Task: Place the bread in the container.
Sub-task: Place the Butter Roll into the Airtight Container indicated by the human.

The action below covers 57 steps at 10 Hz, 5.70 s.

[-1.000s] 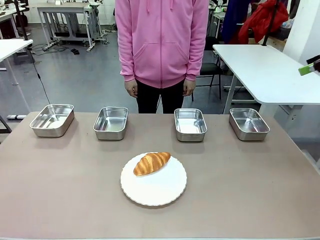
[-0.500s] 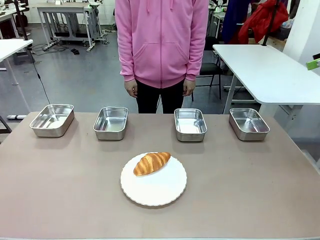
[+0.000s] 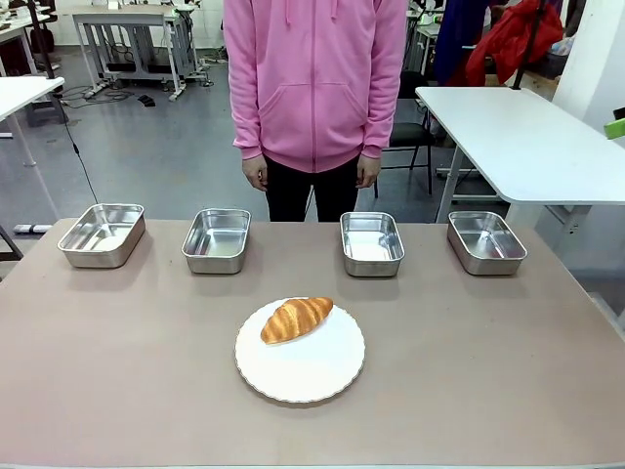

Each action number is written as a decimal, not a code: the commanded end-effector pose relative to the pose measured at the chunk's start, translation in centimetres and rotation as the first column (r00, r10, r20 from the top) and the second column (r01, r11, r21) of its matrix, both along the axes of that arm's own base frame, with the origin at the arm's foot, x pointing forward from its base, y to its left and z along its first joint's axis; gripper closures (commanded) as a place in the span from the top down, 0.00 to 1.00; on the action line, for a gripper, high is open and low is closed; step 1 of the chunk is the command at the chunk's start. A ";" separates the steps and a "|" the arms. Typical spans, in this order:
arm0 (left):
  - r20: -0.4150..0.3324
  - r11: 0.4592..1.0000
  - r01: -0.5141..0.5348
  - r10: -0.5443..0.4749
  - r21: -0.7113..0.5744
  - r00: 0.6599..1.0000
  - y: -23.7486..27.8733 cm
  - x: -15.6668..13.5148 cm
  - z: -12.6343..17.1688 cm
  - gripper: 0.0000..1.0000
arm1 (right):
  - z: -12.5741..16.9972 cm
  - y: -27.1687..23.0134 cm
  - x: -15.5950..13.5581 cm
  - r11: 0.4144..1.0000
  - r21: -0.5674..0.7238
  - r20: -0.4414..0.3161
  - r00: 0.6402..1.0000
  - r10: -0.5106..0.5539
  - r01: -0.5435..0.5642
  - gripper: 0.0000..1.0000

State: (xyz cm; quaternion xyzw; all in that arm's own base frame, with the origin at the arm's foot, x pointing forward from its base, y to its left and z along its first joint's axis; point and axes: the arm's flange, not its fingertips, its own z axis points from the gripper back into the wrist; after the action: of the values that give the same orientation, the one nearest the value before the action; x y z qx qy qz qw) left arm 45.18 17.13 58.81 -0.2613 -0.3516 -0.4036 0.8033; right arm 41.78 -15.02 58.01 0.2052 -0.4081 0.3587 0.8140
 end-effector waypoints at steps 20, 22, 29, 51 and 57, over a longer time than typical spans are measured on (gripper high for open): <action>-0.002 1.000 -0.001 0.001 0.000 1.000 0.0 0.0 -0.1 1.00 | 0.0 -0.1 0.1 1.000 0.007 -0.001 1.000 0.001 -0.001 1.00; -0.002 1.000 -0.001 0.001 0.000 1.000 0.0 0.0 -0.1 1.00 | 0.0 -0.1 0.1 1.000 0.007 -0.001 1.000 0.001 -0.001 1.00; -0.002 1.000 -0.001 0.001 0.000 1.000 0.0 0.0 -0.1 1.00 | 0.0 -0.1 0.1 1.000 0.007 -0.001 1.000 0.001 -0.001 1.00; -0.002 1.000 -0.001 0.001 0.000 1.000 0.0 0.0 -0.1 1.00 | 0.0 -0.1 0.1 1.000 0.007 -0.001 1.000 0.001 -0.001 1.00; -0.002 1.000 -0.001 0.001 0.000 1.000 0.0 0.0 -0.1 1.00 | 0.0 -0.1 0.1 1.000 0.007 -0.001 1.000 0.001 -0.001 1.00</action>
State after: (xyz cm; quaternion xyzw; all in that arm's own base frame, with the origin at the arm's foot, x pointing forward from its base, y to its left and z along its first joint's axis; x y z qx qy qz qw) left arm 45.22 17.27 58.65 -0.2605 -0.3495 -0.4008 0.8059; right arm 41.85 -15.30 58.05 0.2054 -0.4002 0.3556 0.8193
